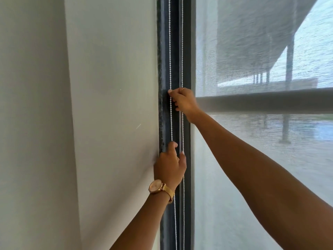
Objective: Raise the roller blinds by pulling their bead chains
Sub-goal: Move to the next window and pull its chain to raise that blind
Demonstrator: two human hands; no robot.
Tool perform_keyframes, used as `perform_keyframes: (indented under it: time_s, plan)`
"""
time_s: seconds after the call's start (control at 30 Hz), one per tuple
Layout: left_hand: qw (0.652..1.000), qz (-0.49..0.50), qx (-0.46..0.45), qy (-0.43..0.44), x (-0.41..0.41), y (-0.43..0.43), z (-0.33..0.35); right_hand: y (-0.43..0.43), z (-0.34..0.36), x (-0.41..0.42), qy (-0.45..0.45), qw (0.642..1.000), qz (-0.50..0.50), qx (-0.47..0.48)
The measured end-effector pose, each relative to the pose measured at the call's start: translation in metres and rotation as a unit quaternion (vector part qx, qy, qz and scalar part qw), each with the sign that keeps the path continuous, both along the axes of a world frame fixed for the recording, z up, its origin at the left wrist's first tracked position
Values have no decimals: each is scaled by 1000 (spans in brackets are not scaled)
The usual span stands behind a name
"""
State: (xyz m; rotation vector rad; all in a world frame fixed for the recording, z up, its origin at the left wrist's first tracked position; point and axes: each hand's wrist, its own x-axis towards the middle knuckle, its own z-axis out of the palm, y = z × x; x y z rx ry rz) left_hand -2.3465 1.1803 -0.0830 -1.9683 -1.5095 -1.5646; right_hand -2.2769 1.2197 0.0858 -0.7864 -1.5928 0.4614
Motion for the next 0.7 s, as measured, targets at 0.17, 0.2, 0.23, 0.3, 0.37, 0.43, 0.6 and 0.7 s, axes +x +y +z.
perform_keyframes:
  time_s: [0.17, 0.2, 0.23, 0.3, 0.37, 0.43, 0.6, 0.7]
  plan:
    - [981, -64, 154, -100, 6, -12, 41, -5, -12, 13, -44, 997, -9, 59]
    - [971, -91, 184, -121, 7, -12, 53, -7, -20, 16, -29, 997, -6, 78]
    - [963, -108, 208, -137, 9, -13, 66, -9, -30, 20, -12, 995, -11, 102]
    - [951, -118, 236, -162, 16, -11, 96, -13, -44, 26, 25, 987, -54, 151]
    - [951, -139, 200, -191, 22, -1, 131, -18, -51, 28, 42, 977, -87, 191]
    - [943, -207, 128, -228, 27, 4, 167, -25, -52, 26, 50, 974, -76, 206]
    - [880, -396, -3, -263, 37, -12, 244, -45, -59, 14, 47, 980, -44, 189]
    - [871, -373, 38, -316, 32, -19, 271, -47, -72, 8, 32, 983, -44, 173]
